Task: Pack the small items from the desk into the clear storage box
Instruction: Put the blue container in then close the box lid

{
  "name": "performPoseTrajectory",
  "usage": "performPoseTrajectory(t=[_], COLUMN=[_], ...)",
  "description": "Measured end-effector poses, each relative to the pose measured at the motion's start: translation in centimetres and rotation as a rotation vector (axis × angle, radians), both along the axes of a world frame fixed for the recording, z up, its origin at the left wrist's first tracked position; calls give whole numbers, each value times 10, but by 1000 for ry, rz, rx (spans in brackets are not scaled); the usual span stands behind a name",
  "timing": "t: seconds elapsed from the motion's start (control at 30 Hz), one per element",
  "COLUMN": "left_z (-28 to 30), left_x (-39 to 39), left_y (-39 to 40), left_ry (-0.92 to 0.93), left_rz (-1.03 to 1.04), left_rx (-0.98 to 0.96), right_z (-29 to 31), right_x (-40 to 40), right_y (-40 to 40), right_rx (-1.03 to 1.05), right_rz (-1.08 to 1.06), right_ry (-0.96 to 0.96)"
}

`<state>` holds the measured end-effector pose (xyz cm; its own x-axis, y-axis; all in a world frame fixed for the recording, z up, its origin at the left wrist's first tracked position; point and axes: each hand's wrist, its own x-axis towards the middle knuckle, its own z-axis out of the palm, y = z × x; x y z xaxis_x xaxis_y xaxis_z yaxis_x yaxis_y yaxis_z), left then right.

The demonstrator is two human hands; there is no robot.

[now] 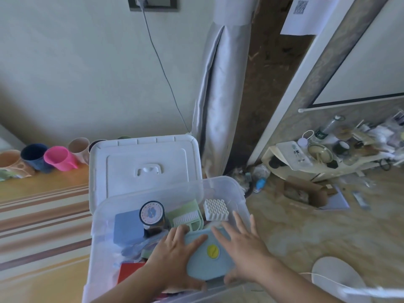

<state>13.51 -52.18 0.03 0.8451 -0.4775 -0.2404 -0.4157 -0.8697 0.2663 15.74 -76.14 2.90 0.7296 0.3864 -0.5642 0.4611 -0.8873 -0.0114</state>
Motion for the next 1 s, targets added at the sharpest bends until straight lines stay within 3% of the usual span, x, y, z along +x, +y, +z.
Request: performPoseTrajectory(t=[0.07, 0.17, 0.3, 0.47, 0.53, 0.6, 0.8, 0.9, 1.0], left_z=[2, 8, 11, 23, 29, 29, -21, -47, -66], left_x=[2, 4, 1, 29, 62, 97, 193, 214, 226], left_y=[1, 2, 13, 55, 89, 133, 237, 255, 254], left_ry=[-20, 133, 78, -268, -367, -382, -151, -8, 171], left_rz=[18, 24, -47, 35, 187, 342, 755, 880, 901], left_rx=[19, 121, 67, -317, -356, -261, 33, 85, 40], right_z=[-1, -2, -10, -8, -7, -2, 1, -24, -54], right_x=[3, 12, 23, 45, 66, 95, 212, 252, 268], right_y=[3, 10, 24, 39, 41, 45, 83, 100, 110], right_rx=[44, 134, 238, 480, 616, 675, 436, 265, 220], right_rz=[-29, -77, -147, -138, -156, -204, -315, -377, -458], right_ry=[1, -46, -76, -190, -325, -417, -258, -123, -20])
